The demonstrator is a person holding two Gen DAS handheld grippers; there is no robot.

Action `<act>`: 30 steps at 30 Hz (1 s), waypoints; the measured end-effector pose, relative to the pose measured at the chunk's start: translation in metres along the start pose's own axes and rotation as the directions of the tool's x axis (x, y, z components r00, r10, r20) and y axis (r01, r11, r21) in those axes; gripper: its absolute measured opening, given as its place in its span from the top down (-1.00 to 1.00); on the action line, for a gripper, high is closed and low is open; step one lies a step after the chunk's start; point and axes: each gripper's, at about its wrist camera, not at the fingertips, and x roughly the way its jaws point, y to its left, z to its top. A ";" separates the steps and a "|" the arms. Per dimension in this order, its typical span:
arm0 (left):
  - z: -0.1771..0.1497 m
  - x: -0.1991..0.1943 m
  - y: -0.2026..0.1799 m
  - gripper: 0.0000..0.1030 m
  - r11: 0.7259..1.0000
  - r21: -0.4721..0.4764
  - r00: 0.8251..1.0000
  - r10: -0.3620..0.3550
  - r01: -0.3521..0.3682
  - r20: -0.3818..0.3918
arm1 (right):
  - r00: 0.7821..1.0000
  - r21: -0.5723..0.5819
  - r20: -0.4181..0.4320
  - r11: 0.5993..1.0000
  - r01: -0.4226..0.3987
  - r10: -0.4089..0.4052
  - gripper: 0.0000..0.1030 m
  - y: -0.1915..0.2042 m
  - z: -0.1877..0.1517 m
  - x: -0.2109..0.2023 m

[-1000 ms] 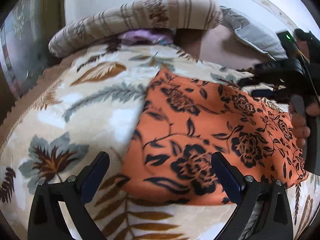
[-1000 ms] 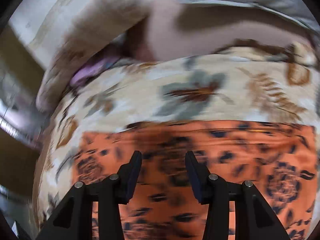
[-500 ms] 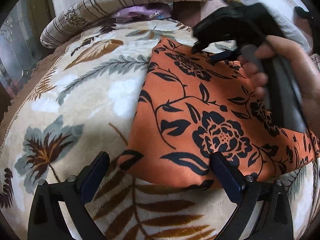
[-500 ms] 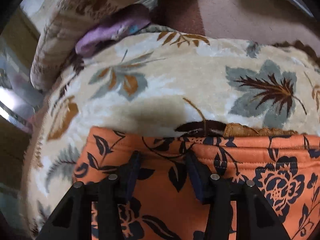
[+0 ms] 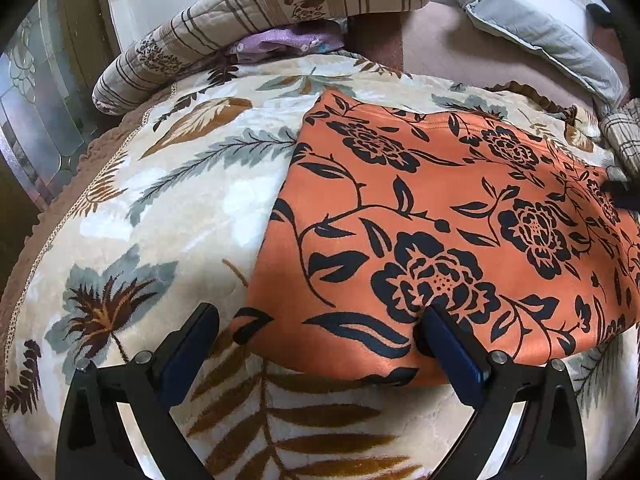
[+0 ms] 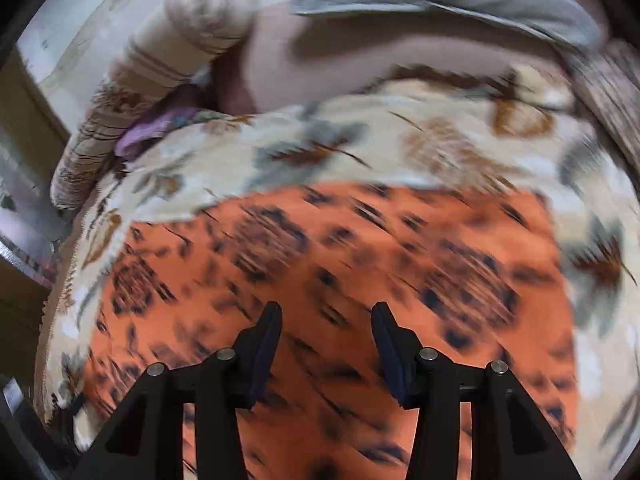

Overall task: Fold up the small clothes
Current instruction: 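Press the folded dress flat with the left gripper while the right gripper smooths it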

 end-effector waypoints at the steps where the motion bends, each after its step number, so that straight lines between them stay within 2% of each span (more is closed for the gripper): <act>1: 0.000 0.000 -0.001 -0.97 1.000 0.000 1.000 0.002 -0.002 0.000 | 1.000 0.008 -0.003 1.000 0.008 -0.008 0.02 -0.009 -0.008 -0.003; 6: 0.000 0.001 -0.007 -0.97 1.000 -0.001 1.000 0.026 -0.026 0.006 | 0.998 0.057 -0.059 0.998 0.033 -0.029 0.01 -0.049 -0.045 0.006; 8: -0.002 0.000 -0.010 -0.97 0.999 0.003 0.999 0.044 -0.044 0.015 | 1.000 0.031 -0.022 0.999 0.016 -0.015 0.01 -0.051 -0.052 0.003; 12: -0.005 -0.004 -0.013 -0.97 0.997 0.017 0.996 0.072 -0.073 0.044 | 1.000 0.017 -0.012 1.000 0.009 -0.009 0.02 -0.049 -0.058 -0.011; 14: -0.005 -0.011 -0.013 -0.96 0.997 0.012 0.996 0.072 -0.073 0.061 | 0.999 0.034 0.040 0.999 -0.027 0.026 0.02 -0.053 -0.065 -0.027; 18: 0.000 -0.045 -0.012 -0.96 0.998 -0.002 0.983 0.055 -0.055 0.175 | 0.991 0.140 0.110 0.986 -0.092 0.076 0.01 -0.079 -0.080 -0.043; 20: 0.003 -0.054 -0.012 -0.97 1.000 -0.010 0.978 0.029 -0.027 0.208 | 0.992 0.189 0.097 0.978 -0.093 0.076 0.01 -0.092 -0.084 -0.036; 22: 0.008 -0.043 -0.015 -0.97 1.000 -0.018 0.986 0.007 -0.004 0.166 | 0.995 0.252 0.041 0.963 -0.099 0.092 0.01 -0.104 -0.087 -0.019; 23: 0.009 -0.034 -0.016 -0.97 1.000 -0.022 0.990 0.006 -0.003 0.140 | 0.994 0.267 0.043 0.957 -0.111 0.104 0.01 -0.105 -0.087 -0.015; 26: 0.008 0.013 -0.024 -0.97 1.000 -0.007 1.000 0.018 -0.018 -0.021 | 0.994 0.227 0.045 0.968 -0.103 0.095 0.00 -0.100 -0.084 -0.018; 28: 0.006 0.014 -0.023 -1.00 0.999 -0.025 1.000 0.021 -0.021 0.004 | 0.992 0.245 0.058 0.961 -0.125 0.114 0.00 -0.102 -0.085 -0.021; 30: 0.008 0.006 -0.024 -1.00 1.000 -0.010 1.000 0.023 -0.023 0.011 | 0.982 0.291 0.095 0.939 -0.184 0.163 0.00 -0.110 -0.085 -0.029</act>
